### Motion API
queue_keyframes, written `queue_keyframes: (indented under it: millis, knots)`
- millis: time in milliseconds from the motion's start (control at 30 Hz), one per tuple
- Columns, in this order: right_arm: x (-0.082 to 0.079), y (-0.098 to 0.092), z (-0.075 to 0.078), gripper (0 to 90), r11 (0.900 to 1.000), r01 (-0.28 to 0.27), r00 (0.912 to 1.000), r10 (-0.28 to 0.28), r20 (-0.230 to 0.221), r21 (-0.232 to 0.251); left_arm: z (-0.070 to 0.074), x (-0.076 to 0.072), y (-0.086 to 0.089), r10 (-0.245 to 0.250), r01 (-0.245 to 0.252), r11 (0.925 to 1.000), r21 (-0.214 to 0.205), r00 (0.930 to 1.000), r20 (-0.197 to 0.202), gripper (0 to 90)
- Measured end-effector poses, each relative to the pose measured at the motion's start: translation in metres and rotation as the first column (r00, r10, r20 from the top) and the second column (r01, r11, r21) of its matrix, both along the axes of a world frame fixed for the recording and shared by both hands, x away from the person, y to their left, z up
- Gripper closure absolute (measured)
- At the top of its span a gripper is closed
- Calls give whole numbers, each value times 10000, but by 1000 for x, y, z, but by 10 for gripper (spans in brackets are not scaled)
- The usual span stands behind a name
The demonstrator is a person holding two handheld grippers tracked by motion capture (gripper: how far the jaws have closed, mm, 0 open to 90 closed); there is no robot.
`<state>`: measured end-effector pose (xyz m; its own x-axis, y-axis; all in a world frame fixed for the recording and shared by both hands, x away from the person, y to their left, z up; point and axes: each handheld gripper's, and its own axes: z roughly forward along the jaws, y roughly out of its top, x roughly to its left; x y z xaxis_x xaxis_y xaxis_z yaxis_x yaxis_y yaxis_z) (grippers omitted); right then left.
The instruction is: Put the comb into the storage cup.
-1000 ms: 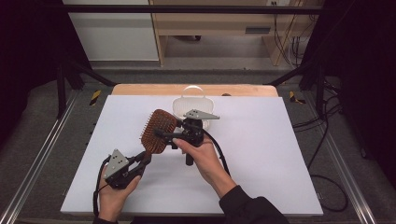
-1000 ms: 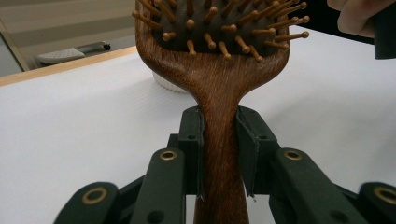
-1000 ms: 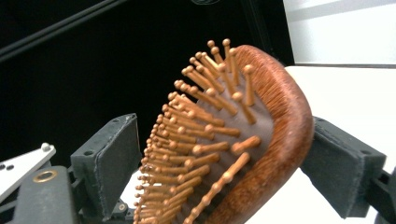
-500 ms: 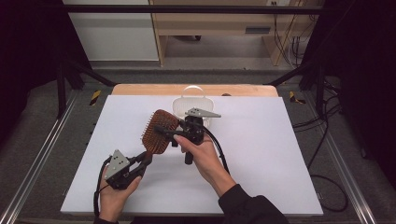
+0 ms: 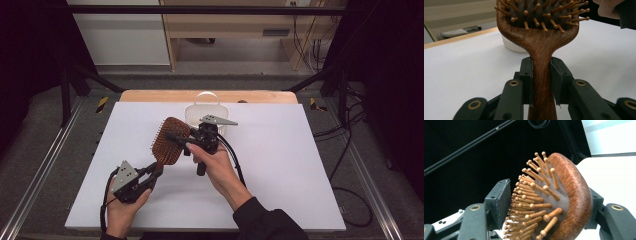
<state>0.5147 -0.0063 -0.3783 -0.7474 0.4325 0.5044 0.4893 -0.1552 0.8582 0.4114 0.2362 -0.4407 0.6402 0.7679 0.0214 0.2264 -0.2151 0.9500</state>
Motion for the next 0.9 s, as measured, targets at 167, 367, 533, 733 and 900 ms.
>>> queue_keyframes:
  millis: [167, 367, 533, 733, 900]
  knots:
    - [-1, 0, 1, 422, 9998, -55, 10000, 56, -35, 185, 0, 0, 1, -4, 4, 10000, -38, 10000, -3, 725]
    - [-5, 3, 5, 472, 9998, -132, 9999, 132, 32, 115, -2, 1, 2, 64, -65, 9999, -88, 10000, -72, 725]
    - [-10, 7, 10, 505, 9999, -104, 9994, 105, 338, -33, -2, 2, 3, 28, -30, 9997, -228, 9999, -106, 726]
    - [-12, 11, 14, 517, 9997, -53, 9992, 62, 389, -244, -6, 5, 5, -178, 152, 9978, -642, 9991, -397, 724]
    - [-15, 13, 15, 521, 9993, 36, 9992, -21, 387, -384, -8, 6, 6, -256, 209, 9955, -924, 9985, -494, 719]
